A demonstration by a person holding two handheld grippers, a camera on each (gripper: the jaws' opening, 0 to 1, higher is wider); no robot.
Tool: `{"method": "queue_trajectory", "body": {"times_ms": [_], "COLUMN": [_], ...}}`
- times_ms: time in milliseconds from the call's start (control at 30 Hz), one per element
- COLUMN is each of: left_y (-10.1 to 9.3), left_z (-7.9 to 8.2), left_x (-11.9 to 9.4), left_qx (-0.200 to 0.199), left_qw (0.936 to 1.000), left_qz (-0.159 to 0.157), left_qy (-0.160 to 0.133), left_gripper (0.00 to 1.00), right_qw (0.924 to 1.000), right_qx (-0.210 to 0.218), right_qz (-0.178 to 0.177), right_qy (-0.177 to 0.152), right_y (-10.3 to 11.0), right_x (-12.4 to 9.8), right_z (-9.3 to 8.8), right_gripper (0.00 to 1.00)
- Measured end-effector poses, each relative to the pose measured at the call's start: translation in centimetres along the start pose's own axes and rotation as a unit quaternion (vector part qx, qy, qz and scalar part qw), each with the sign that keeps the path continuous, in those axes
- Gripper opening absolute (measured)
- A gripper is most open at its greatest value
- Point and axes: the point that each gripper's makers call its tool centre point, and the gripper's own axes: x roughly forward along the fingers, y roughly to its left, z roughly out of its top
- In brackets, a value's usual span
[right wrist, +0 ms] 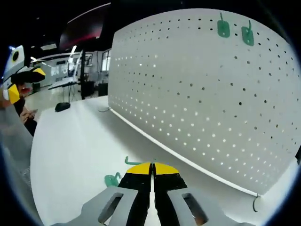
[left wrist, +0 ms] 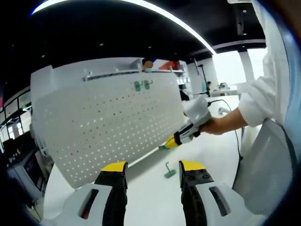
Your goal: Insert the hook assembly into the mounting plate slot until the hook locks in place.
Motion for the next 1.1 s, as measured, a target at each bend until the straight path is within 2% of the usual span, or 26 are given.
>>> {"method": "queue_trajectory", "body": {"times_ms": [167,600,900,1100], "left_y": [0.0,0.4,0.5,1.4], "left_z": [0.9,4.8,5.3,5.5], "left_x": [0.2,1.1,1.2,1.3], "left_qx": [0.003,0.022,-0.025,-0.087], "left_qw": [1.0,0.9991,0.9987,0.9952], "left_qz": [-0.002,-0.007,-0.011,-0.01], "left_qy": [-0.005,-0.036,-0.042,-0.043], "left_gripper": [0.45,0.43,0.38,0.37], "right_qw": [0.9996,0.9943,0.9882,0.9834], "right_qx": [-0.013,-0.039,-0.037,-0.035], "right_qz": [-0.002,0.006,0.026,0.043], "right_qy": [-0.024,-0.099,-0.146,-0.173], "right_y": [0.4,2.5,5.2,6.8], "right_x": [-1.0,-3.7,-5.1,-5.6], "right_z": [2.2,8.8,12.1,13.8], "right_gripper": [0.0,0.0,0.0,0.0]}}
